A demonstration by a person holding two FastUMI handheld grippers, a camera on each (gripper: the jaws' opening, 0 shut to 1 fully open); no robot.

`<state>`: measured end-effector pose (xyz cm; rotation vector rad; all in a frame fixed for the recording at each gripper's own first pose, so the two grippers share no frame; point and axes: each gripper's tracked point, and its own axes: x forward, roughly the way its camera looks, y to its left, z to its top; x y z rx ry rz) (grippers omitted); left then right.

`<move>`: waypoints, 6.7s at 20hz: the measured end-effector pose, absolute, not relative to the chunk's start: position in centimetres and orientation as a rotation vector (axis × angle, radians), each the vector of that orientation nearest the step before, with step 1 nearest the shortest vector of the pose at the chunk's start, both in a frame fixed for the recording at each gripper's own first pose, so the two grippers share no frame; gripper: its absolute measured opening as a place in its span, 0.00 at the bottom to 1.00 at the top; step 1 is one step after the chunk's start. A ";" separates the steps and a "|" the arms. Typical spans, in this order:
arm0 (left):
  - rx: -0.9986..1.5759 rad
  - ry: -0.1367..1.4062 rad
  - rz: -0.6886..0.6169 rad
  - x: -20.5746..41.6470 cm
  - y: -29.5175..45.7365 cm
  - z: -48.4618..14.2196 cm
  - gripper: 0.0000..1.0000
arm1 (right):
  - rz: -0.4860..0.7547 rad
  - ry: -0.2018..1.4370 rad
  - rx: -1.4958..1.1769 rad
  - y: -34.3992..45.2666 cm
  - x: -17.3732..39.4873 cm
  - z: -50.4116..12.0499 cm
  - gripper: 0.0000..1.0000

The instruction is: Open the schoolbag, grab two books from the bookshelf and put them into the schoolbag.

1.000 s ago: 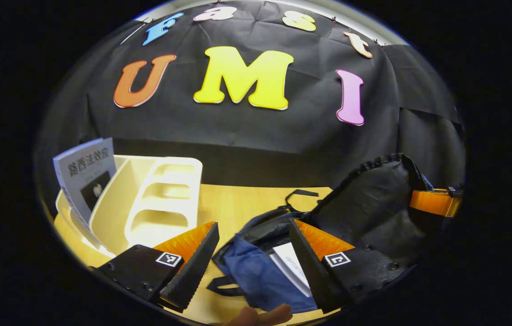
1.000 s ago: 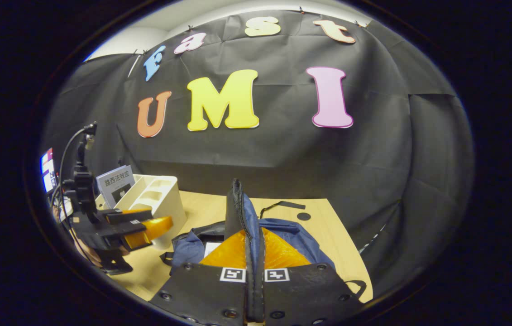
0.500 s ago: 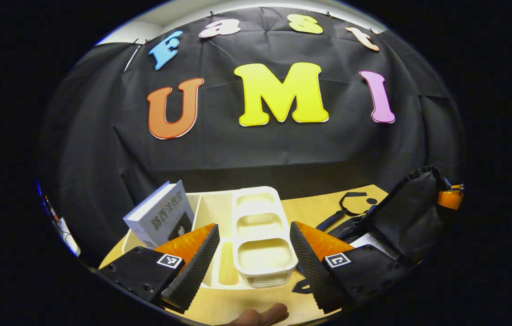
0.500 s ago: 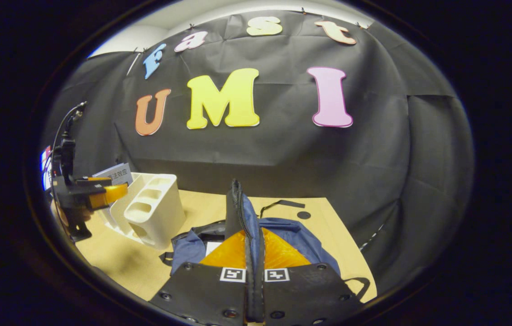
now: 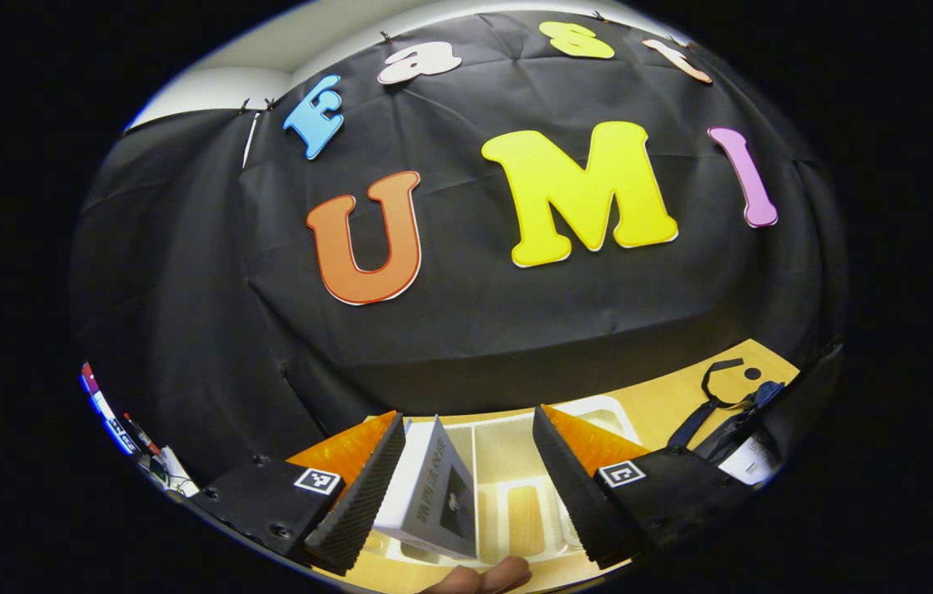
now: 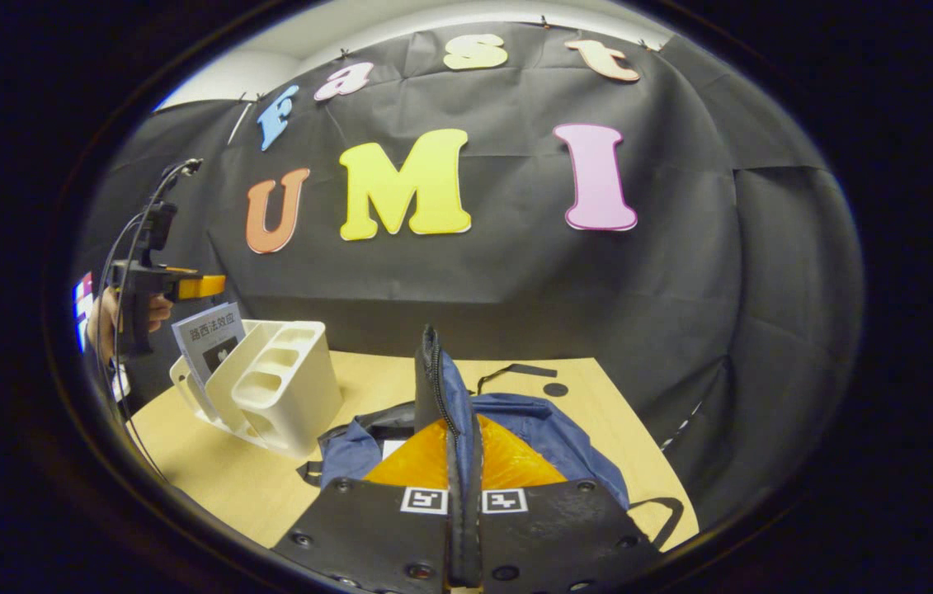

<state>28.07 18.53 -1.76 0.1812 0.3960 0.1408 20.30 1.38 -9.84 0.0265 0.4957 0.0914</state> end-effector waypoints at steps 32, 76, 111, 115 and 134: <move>0.047 1.071 0.016 26.9 20.8 -15.8 0.45 | 0.167 0.484 0.049 2.9 19.3 -11.8 0.01; -1.130 0.863 -0.255 21.0 -3.1 -13.8 0.45 | 0.146 0.596 -0.079 4.0 18.6 -11.7 0.01; -1.146 0.556 -0.301 30.4 -27.2 -20.3 0.46 | 0.184 0.475 -0.013 2.8 20.1 -5.2 0.00; -1.150 0.562 -0.282 30.9 -27.3 -21.8 0.48 | 0.187 0.486 -0.005 2.6 20.1 -5.9 0.01; -0.750 0.660 -0.257 29.0 -24.4 -23.2 0.83 | 0.080 0.533 -0.001 0.4 19.3 -8.2 0.01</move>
